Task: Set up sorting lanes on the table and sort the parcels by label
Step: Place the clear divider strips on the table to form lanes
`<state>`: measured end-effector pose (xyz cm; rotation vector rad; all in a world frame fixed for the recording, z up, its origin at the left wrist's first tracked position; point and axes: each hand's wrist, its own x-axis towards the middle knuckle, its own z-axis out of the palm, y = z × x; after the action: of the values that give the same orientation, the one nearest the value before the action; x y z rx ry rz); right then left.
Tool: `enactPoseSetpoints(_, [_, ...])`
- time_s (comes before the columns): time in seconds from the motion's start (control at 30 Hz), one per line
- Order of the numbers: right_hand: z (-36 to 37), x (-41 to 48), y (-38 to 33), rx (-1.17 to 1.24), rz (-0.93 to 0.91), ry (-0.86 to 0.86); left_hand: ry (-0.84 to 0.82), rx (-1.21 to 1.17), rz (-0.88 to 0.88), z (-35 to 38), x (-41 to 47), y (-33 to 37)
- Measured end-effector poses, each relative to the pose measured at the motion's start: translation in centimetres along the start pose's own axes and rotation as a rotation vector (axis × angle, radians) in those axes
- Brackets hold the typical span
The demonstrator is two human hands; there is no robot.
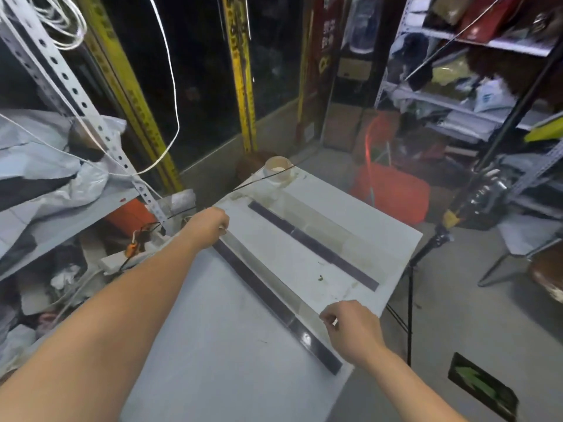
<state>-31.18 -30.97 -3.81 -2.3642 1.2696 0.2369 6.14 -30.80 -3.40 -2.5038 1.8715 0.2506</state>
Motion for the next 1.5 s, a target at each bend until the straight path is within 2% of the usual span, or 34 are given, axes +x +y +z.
enactPoseSetpoints(0.23, [0.4, 2.4, 0.3, -0.024, 0.049, -0.009, -0.007, 0.018, 0.04, 1.1, 2.3, -1.3])
enactPoseSetpoints(0.9, [0.5, 1.9, 0.7, -0.091, 0.018, 0.008, -0.103, 0.082, 0.061, 1.1, 1.2, -2.1])
enactPoseSetpoints(1.07, [0.1, 1.9, 0.7, -0.044, 0.012, 0.006, -0.098, 0.083, 0.072, 0.7, 1.8, -1.4])
enactPoseSetpoints(1.27, [-0.8, 2.0, 0.6, -0.017, 0.003, -0.088, -0.137, 0.115, 0.069, 1.1, 1.7, -0.6])
enactPoseSetpoints(1.5, [-1.7, 1.1, 0.0, -0.033, -0.037, -0.06, -0.093, 0.3, -0.003, -1.1, -0.8, 0.6])
